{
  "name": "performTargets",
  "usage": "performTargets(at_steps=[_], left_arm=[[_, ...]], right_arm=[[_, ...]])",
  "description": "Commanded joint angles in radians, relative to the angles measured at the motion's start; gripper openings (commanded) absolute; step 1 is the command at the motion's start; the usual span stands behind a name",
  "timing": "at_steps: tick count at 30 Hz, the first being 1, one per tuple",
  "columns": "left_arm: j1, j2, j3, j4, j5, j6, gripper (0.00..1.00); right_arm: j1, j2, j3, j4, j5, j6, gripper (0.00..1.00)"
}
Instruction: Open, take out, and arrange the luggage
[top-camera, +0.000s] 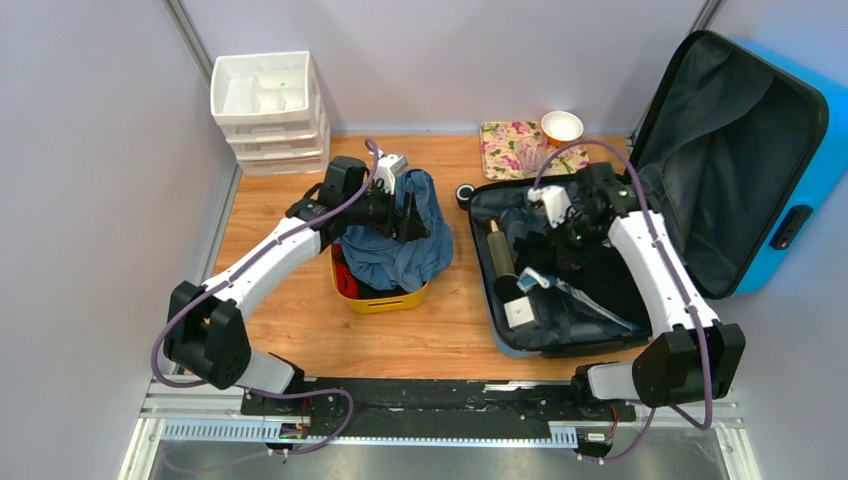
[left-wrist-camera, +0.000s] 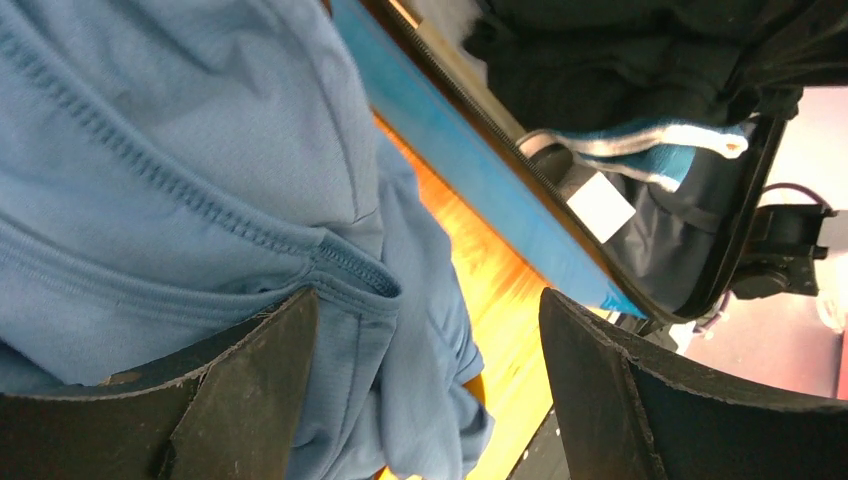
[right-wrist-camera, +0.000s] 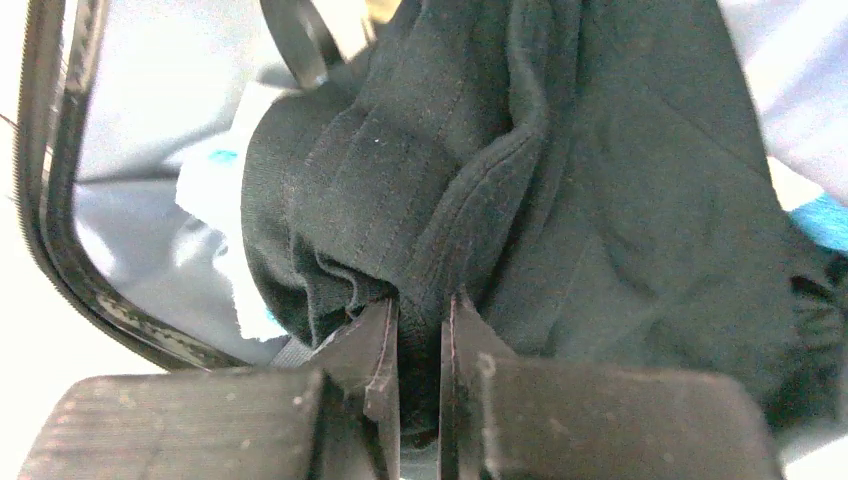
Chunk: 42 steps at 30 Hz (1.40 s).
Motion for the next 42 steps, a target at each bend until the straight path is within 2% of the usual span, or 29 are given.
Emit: performTargets(at_steps=[1, 5, 9, 13, 18, 23, 27, 29, 30, 33, 34, 42], left_arm=[[-0.053, 0.040, 0.047, 0.122, -0.052, -0.123, 0.88], [-0.110, 0.116, 0.125, 0.130, -0.066, -0.192, 0.88], [-0.164, 0.197, 0.199, 0.133, -0.068, -0.195, 0.88], [-0.199, 0.226, 0.170, 0.220, -0.037, -0.281, 0.88], [-0.260, 0.231, 0.111, 0.325, -0.129, -0.447, 0.89], [-0.312, 0.272, 0.185, 0.305, -0.204, -0.572, 0.89], [-0.346, 0.298, 0.220, 0.293, -0.232, -0.580, 0.89], [-0.352, 0.311, 0.234, 0.264, -0.223, -0.576, 0.89], [-0.352, 0.320, 0.236, 0.253, -0.217, -0.574, 0.89], [-0.351, 0.312, 0.216, 0.222, -0.213, -0.551, 0.89], [-0.352, 0.306, 0.202, 0.233, -0.216, -0.545, 0.89], [-0.352, 0.249, 0.119, 0.259, -0.238, -0.501, 0.89]], right_arm=[[-0.110, 0.016, 0.133, -0.052, -0.172, -0.003, 0.00], [-0.167, 0.021, 0.148, -0.086, -0.215, -0.032, 0.00], [-0.165, 0.004, 0.128, -0.107, -0.257, -0.049, 0.00], [-0.165, 0.004, 0.095, -0.103, -0.298, -0.041, 0.00], [-0.171, -0.015, 0.098, -0.057, -0.352, 0.005, 0.00], [-0.170, -0.031, 0.084, -0.026, -0.390, 0.040, 0.00], [-0.170, -0.004, 0.049, -0.022, -0.367, 0.028, 0.00], [-0.165, 0.024, 0.026, -0.076, -0.372, -0.009, 0.13], [-0.164, 0.054, 0.019, -0.097, -0.370, -0.023, 0.36], [-0.164, 0.070, -0.022, -0.131, -0.344, -0.056, 0.53], [-0.164, 0.064, -0.033, -0.127, -0.337, -0.066, 0.57], [-0.136, 0.027, -0.070, -0.178, -0.353, -0.141, 0.63]])
